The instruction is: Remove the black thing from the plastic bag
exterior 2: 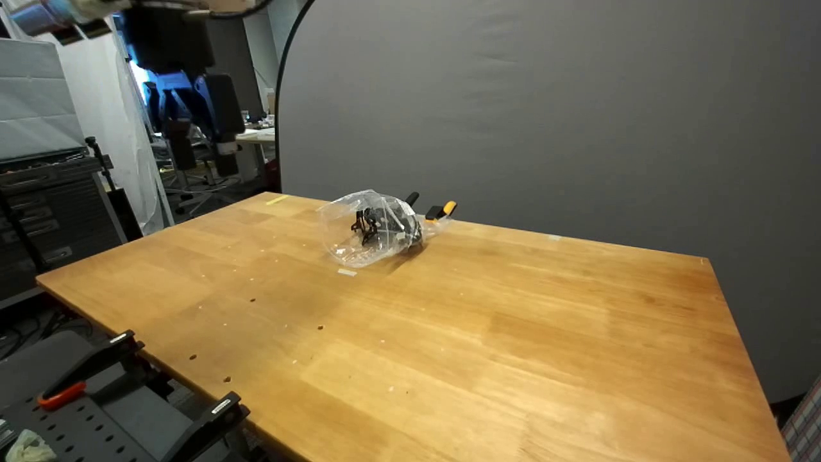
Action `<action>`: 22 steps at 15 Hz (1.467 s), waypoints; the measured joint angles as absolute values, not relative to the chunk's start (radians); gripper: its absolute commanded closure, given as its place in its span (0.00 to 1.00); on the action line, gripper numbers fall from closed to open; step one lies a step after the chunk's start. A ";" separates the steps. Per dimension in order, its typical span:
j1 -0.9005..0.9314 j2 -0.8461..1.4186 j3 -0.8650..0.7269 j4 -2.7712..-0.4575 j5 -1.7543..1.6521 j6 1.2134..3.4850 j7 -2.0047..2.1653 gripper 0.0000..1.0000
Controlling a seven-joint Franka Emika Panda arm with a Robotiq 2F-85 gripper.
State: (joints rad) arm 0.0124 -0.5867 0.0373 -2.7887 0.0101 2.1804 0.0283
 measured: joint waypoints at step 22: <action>0.001 0.307 0.036 -2.321 0.309 2.732 0.148 0.00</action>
State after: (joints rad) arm 0.0006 0.3072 0.0360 -2.3213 0.3091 2.7318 0.1477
